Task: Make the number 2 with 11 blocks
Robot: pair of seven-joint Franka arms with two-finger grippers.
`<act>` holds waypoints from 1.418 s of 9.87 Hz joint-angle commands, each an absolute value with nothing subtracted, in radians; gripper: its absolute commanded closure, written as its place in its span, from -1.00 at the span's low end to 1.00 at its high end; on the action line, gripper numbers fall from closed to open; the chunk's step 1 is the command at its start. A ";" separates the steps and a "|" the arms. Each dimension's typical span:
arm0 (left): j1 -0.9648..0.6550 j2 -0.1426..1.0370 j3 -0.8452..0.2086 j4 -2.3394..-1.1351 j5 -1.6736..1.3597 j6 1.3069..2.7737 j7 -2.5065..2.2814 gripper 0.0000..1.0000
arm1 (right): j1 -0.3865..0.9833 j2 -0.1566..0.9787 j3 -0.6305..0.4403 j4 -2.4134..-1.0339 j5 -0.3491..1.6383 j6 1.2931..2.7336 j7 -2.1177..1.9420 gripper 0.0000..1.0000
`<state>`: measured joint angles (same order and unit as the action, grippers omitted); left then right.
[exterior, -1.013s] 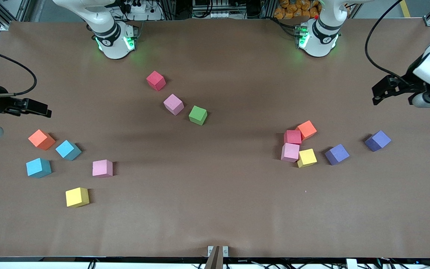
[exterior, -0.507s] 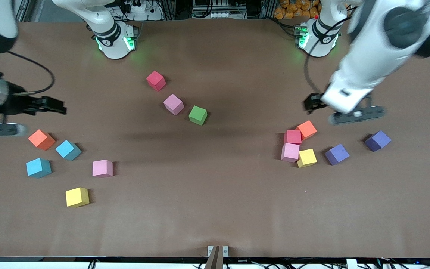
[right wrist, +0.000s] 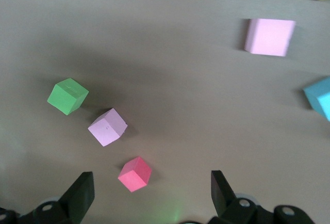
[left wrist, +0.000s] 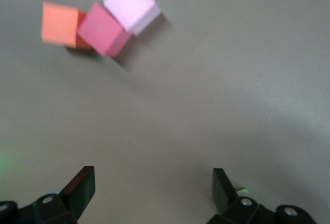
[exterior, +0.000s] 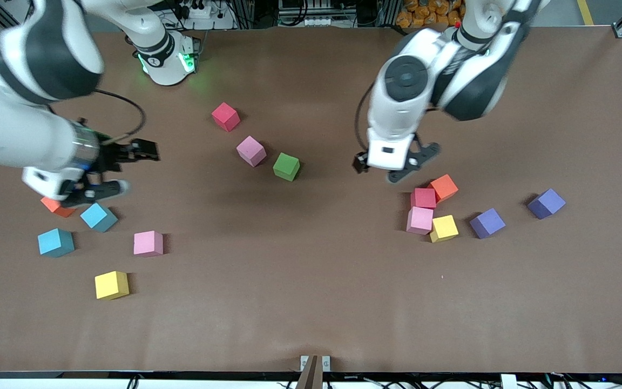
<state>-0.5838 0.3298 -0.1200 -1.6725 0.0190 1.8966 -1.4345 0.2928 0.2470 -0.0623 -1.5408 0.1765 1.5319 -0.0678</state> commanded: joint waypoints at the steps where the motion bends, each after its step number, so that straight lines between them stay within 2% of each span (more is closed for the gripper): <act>1: -0.612 0.411 -0.109 -1.661 -0.002 1.977 -1.657 -1.00 | 0.357 0.216 -0.060 -1.678 0.187 1.667 -0.118 -1.00; 7: -0.689 0.566 -0.127 -1.657 -0.090 2.210 -1.925 -1.00 | 0.438 0.190 -0.058 -2.021 0.271 2.101 -0.350 -1.00; 10: -0.686 0.598 -0.163 -1.681 -0.116 2.299 -1.914 -1.00 | 0.488 0.181 -0.057 -2.084 0.273 2.151 -0.417 -1.00; 12: -0.678 0.617 -0.170 -1.677 -0.141 2.379 -1.895 -1.00 | 0.520 0.141 -0.055 -2.182 0.303 2.210 -0.419 -1.00; 14: -0.680 0.635 -0.179 -1.672 -0.144 2.395 -1.891 -1.00 | 0.618 0.112 -0.057 -2.273 0.314 2.310 -0.417 -1.00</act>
